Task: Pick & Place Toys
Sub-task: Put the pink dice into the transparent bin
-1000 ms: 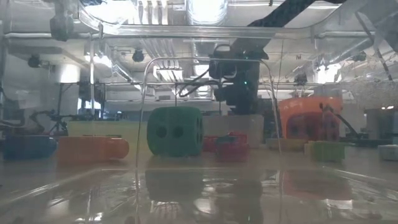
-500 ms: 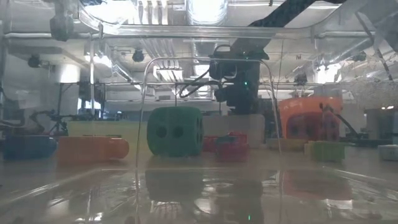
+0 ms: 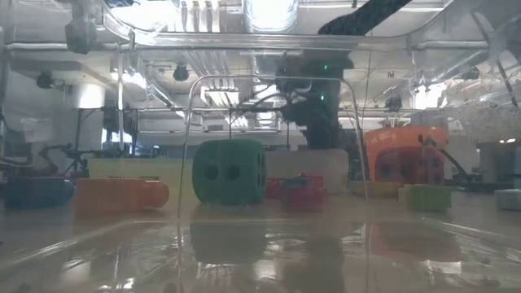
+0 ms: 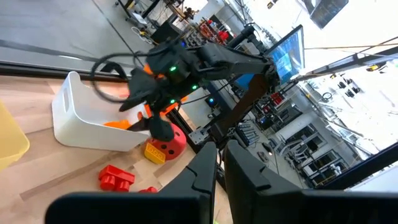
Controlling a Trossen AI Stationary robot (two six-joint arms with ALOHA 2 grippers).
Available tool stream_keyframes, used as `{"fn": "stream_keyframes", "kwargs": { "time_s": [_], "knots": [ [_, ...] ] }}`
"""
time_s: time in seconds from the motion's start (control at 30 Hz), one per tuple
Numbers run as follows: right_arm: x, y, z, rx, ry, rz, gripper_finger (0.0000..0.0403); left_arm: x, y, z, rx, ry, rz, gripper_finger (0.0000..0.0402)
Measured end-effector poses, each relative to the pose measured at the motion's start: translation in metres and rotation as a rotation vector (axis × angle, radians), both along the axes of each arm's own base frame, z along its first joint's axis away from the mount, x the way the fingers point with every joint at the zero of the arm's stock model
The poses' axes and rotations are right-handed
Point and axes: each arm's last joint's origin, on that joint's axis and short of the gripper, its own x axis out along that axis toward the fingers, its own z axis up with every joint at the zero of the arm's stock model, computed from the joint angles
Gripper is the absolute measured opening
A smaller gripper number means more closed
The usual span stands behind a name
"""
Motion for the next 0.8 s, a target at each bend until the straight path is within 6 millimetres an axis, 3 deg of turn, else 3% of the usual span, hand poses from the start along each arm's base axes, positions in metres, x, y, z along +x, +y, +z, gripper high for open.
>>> {"fn": "stream_keyframes", "kwargs": {
  "time_s": [0.33,0.47,0.63,0.8],
  "knots": [
    [-0.037,0.024,0.060,0.052,-0.028,-0.212,0.0283,0.000,0.000,0.000,-0.046,-0.017,0.003,0.0029],
    [-0.048,0.040,0.081,0.055,-0.054,-0.219,0.0283,0.000,0.000,0.000,-0.091,-0.034,0.006,0.0029],
    [-0.062,0.059,0.097,0.061,-0.043,-0.231,0.0283,0.000,0.000,0.000,-0.115,-0.043,0.007,0.0029],
    [-0.074,0.076,0.097,0.059,0.041,-0.211,0.0283,0.000,0.000,0.000,-0.117,-0.044,0.008,0.0029]
  ]
}}
